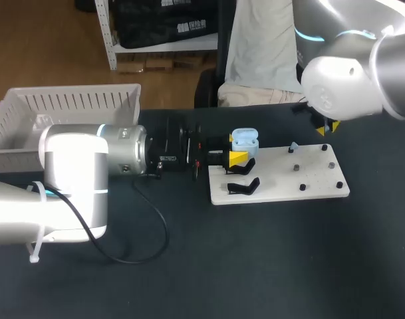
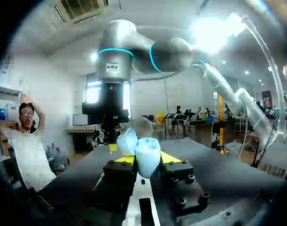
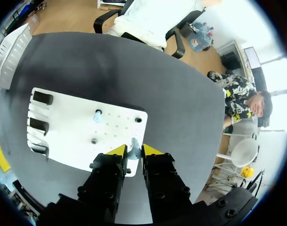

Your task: Pick up each earbud case from the left stands, insert the matching earbuds, close the lid, and place the case in the box.

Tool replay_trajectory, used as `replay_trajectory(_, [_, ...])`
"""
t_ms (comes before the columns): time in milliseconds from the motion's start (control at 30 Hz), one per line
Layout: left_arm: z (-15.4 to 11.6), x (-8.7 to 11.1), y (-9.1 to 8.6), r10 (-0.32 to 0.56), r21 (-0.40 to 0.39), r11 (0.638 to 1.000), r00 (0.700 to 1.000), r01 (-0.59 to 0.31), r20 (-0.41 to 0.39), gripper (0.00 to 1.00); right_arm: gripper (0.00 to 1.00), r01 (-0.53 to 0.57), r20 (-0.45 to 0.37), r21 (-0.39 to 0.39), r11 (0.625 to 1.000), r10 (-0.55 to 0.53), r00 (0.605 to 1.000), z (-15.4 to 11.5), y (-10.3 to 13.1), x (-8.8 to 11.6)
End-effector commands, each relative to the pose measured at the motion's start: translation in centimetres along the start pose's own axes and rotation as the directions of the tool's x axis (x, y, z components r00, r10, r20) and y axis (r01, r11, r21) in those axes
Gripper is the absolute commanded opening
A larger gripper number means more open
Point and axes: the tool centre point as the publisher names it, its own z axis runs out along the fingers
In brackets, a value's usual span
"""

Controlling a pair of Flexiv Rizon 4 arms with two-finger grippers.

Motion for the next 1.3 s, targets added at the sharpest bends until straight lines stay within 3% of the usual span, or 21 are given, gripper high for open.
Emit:
replay_trajectory(33, [0.0, 0.2, 0.0, 0.004, -0.002, 1.0, 1.0, -0.004, 0.006, 0.0, 0.0, -0.028, -0.005, -0.021, 0.999, 0.028, 1.0, -5.2, 1.4, 3.2])
replay_trajectory(367, [0.0, 0.2, 0.0, 0.004, -0.002, 1.0, 1.0, -0.004, 0.006, 0.0, 0.0, -0.088, -0.034, -0.064, 0.994, 0.086, 0.996, -13.2, 7.7, 8.1])
replay_trajectory(567, [0.0, 0.2, 0.0, 0.004, -0.002, 1.0, 1.0, -0.004, 0.006, 0.0, 0.0, -0.03, -0.036, -0.113, 0.993, 0.026, 0.999, -14.7, 11.5, 9.6])
replay_trajectory(733, [0.0, 0.2, 0.0, 0.004, -0.002, 1.0, 1.0, -0.004, 0.006, 0.0, 0.0, -0.02, -0.032, -0.095, 0.995, 0.017, 0.999, -15.2, 13.5, 9.9])
replay_trajectory(1267, [0.0, 0.2, 0.0, 0.004, -0.002, 1.0, 1.0, -0.004, 0.006, 0.0, 0.0, -0.016, -0.031, -0.11, 0.994, 0.013, 0.999, -15.3, 14.1, 9.8])
replay_trajectory(1300, [0.0, 0.2, 0.0, 0.004, -0.002, 1.0, 1.0, -0.004, 0.006, 0.0, 0.0, -0.091, -0.039, -0.116, 0.989, 0.087, 0.995, -15.3, 14.3, 9.6])
